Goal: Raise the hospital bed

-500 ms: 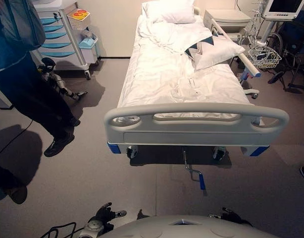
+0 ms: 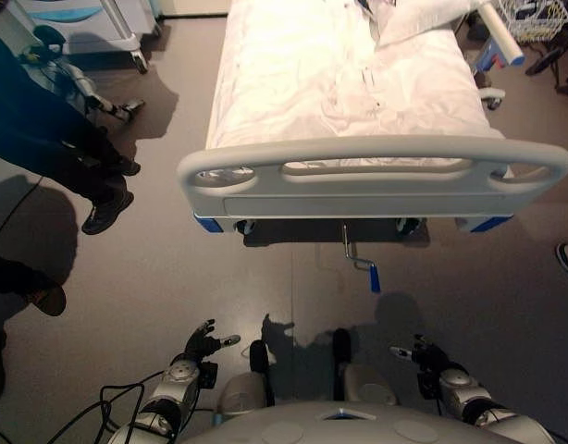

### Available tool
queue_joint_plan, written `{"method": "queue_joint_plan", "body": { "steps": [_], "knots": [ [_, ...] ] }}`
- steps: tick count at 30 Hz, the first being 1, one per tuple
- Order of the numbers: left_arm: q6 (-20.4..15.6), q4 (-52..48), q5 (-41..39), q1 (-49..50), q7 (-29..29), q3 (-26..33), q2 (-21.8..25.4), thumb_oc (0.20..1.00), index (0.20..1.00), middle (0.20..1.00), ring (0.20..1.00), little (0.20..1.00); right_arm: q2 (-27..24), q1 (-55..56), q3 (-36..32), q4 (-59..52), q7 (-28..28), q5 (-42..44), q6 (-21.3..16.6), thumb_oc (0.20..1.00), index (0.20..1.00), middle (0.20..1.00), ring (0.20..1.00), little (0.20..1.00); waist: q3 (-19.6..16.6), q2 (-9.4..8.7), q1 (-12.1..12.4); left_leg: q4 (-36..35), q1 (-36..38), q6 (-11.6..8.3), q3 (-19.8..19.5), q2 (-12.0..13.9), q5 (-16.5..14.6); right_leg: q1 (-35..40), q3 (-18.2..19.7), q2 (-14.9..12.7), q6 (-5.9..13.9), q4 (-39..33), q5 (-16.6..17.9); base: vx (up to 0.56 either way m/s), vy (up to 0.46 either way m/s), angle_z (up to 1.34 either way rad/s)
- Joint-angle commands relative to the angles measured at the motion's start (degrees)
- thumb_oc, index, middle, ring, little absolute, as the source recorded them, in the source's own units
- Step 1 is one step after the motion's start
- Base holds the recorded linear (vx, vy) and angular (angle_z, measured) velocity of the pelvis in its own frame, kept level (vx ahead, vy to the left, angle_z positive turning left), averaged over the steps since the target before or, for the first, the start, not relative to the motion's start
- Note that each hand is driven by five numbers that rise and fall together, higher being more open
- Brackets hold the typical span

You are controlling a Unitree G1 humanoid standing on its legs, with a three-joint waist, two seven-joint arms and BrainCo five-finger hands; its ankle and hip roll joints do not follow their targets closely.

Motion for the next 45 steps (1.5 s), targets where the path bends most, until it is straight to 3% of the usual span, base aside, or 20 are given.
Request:
{"method": "queue_joint_plan", "body": {
  "steps": [1, 9, 16, 17, 19, 21, 22, 30, 37, 41, 45],
  "knots": [
    [-3.2, -5.8, -4.7, -1.4, 1.2, 0.9, 1.6, 1.0, 1.0, 1.0, 1.0, 1.0, -1.6, -1.3, 0.7, -5.0, -1.5, 3.6, -3.0, 1.0, 1.0, 1.0, 1.0, 1.0, 1.1, -1.93, -1.0, 4.3, -4.2, 1.34, -3.3, -1.1, -1.9, -5.2, 0.3, -1.7, 3.05, 6.0, -1.3, -0.13, -0.027, -0.13],
    [-5.3, -27.2, -8.5, 0.9, 2.8, 2.2, 6.6, 1.0, 1.0, 1.0, 1.0, 1.0, -4.0, 1.0, -2.6, -21.9, -3.9, 7.1, -6.2, 1.0, 1.0, 1.0, 1.0, 1.0, 7.7, -2.26, -2.4, 10.3, -14.5, 1.09, -2.9, -0.6, -1.6, -16.5, 1.3, -1.8, 2.77, 12.8, -1.9, -0.1, -0.025, -0.07],
    [-6.6, -43.2, -9.6, 1.6, 4.7, 3.8, 11.1, 1.0, 1.0, 1.0, 1.0, 1.0, -5.1, 3.1, -6.8, -34.2, -5.7, 12.9, -9.4, 1.0, 1.0, 1.0, 1.0, 1.0, 10.4, -2.64, -3.2, 15.4, -24.3, 0.89, -3.4, -0.4, -2.0, -25.4, 1.3, -2.4, 2.58, 17.1, -2.1, -0.07, -0.022, 0.03],
    [-6.3, -40.3, -9.6, -2.7, 4.4, -1.0, 10.8, 1.0, 1.0, 1.0, 1.0, 1.0, -7.1, -10.1, -5.1, -20.7, -8.6, 16.4, -9.0, 1.0, 1.0, 1.0, 1.0, 1.0, 10.4, -1.52, -1.8, 16.5, -25.6, 0.79, -4.0, -0.7, -2.4, -26.5, 0.8, -3.0, 2.63, 18.2, -2.6, -0.04, -0.043, -0.01],
    [-7.3, -43.3, -8.7, -4.0, 5.9, -1.9, 11.0, 1.0, 1.0, 1.0, 1.0, 1.0, -3.6, -11.4, -1.4, -24.2, -10.6, 14.9, -10.3, 1.0, 1.0, 1.0, 1.0, 1.0, 10.4, 0.08, -1.2, 17.3, -28.6, 0.98, -4.4, -0.9, -2.4, -29.2, 0.7, -3.4, 2.6, 19.2, -2.9, -0.03, 0.001, 0.05],
    [-7.3, -44.5, -9.5, -5.1, 6.2, -3.0, 11.3, 1.0, 1.0, 1.0, 1.0, 1.0, -4.0, -17.1, -1.3, -23.5, -12.3, 14.8, -10.6, 1.0, 1.0, 1.0, 1.0, 1.0, 10.4, 0.83, -0.6, 18.0, -29.6, 1.0, -4.7, -1.2, -2.6, -30.1, 0.5, -3.5, 2.56, 19.9, -3.0, 0.0, 0.034, 0.19],
    [-7.1, -49.2, -9.7, -4.8, 5.8, -2.6, 13.3, 1.0, 1.0, 1.0, 1.0, 1.0, -5.2, -20.4, -0.4, -31.2, -13.5, 13.5, -9.6, 1.0, 1.0, 1.0, 1.0, 1.0, 10.4, 1.29, -0.1, 18.7, -31.7, 1.03, -4.5, -1.2, -2.7, -32.3, 0.6, -3.4, 2.47, 20.5, -3.1, 0.0, 0.054, 0.17],
    [-7.2, -61.2, -13.0, -1.8, 3.6, -4.0, 19.5, 1.0, 1.0, 1.0, 1.0, 1.0, -9.0, -27.7, 1.4, -38.4, -13.8, 16.1, -8.8, 1.0, 1.0, 1.0, 1.0, 1.0, 10.4, 0.09, 1.0, 20.4, -37.5, 1.05, -5.0, -1.7, -3.1, -37.5, 0.5, -3.8, 2.51, 21.5, -2.8, 0.0, 0.014, 0.08],
    [-7.2, -66.2, -14.9, -2.6, 4.4, -5.7, 22.1, 1.0, 1.0, 1.0, 1.0, 1.0, -10.8, -40.2, 6.3, -27.4, -14.3, 18.1, -5.9, 1.0, 1.0, 1.0, 1.0, 1.0, 10.4, -0.56, 2.2, 20.8, -39.4, 0.9, -5.1, -2.1, -3.2, -38.7, 0.2, -4.0, 2.2, 21.5, -2.7, 0.0, 0.022, 0.05],
    [-7.6, -69.0, -15.4, -4.2, 4.4, -8.0, 23.0, 1.0, 1.0, 1.0, 1.0, 1.0, -11.2, -48.4, 7.8, -11.8, -13.8, 19.9, -3.7, 1.0, 1.0, 1.0, 1.0, 1.0, 10.4, -0.16, 2.9, 20.7, -40.1, 0.77, -5.4, -2.4, -3.3, -39.2, -0.2, -4.1, 1.95, 21.5, -2.9, 0.0, 0.005, 0.01],
    [-7.8, -69.7, -15.7, -5.5, 4.5, -8.9, 22.4, 1.0, 1.0, 1.0, 1.0, 1.0, -11.4, -51.1, 8.2, -4.4, -13.3, 20.1, -2.6, 1.0, 1.0, 1.0, 1.0, 1.0, 10.4, 0.38, 3.2, 20.3, -40.2, 0.77, -5.5, -2.6, -3.2, -39.4, -0.4, -4.0, 1.96, 21.4, -2.9, 0.0, 0.006, 0.01]
  ]
}}
